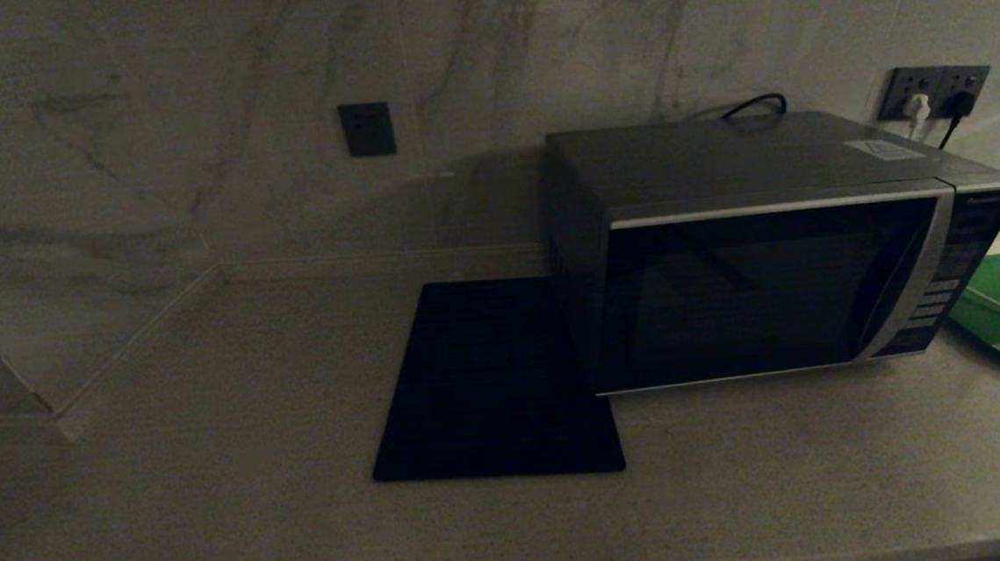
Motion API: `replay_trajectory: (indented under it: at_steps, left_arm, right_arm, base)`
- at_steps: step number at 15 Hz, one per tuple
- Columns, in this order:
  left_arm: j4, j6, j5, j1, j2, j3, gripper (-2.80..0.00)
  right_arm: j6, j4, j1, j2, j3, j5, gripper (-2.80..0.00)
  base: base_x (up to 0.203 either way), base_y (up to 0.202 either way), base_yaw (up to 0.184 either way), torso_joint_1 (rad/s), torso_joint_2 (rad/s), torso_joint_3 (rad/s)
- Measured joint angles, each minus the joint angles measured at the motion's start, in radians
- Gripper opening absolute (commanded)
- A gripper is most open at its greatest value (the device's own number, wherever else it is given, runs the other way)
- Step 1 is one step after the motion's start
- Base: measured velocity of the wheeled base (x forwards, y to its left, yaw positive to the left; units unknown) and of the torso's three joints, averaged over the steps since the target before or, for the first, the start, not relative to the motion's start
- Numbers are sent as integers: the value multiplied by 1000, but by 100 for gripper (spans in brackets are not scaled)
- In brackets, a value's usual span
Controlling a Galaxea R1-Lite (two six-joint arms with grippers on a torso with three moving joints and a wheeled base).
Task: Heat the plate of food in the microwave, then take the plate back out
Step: Open the microwave oven
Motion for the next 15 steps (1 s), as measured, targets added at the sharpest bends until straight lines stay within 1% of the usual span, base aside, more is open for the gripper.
replay_trajectory:
  at_steps: [2, 5, 6, 9, 11, 12, 15]
  left_arm:
    - [0, 0, 0, 0, 0, 0, -280]
    - [0, 0, 0, 0, 0, 0, -280]
    - [0, 0, 0, 0, 0, 0, -280]
    - [0, 0, 0, 0, 0, 0, -280]
    - [0, 0, 0, 0, 0, 0, -280]
    - [0, 0, 0, 0, 0, 0, -280]
    - [0, 0, 0, 0, 0, 0, -280]
  right_arm:
    - [25, 0, 6, 20, 25, -1, -280]
    - [41, -5, 7, 66, 33, -1, -280]
    - [57, -6, 8, 90, 31, -3, -280]
    - [139, -16, 12, 157, 8, -13, -280]
    - [157, -48, 14, 182, 7, -26, -280]
    - [159, -50, 15, 191, 9, -27, 0]
    - [171, -53, 20, 211, 14, -27, 0]
  base:
    - [0, 0, 0, 0, 0, 0]
    - [0, 0, 0, 0, 0, 0]
    - [0, 0, 0, 0, 0, 0]
    - [0, 0, 0, 0, 0, 0]
    - [0, 0, 0, 0, 0, 0]
    - [0, 0, 0, 0, 0, 0]
    - [0, 0, 0, 0, 0, 0]
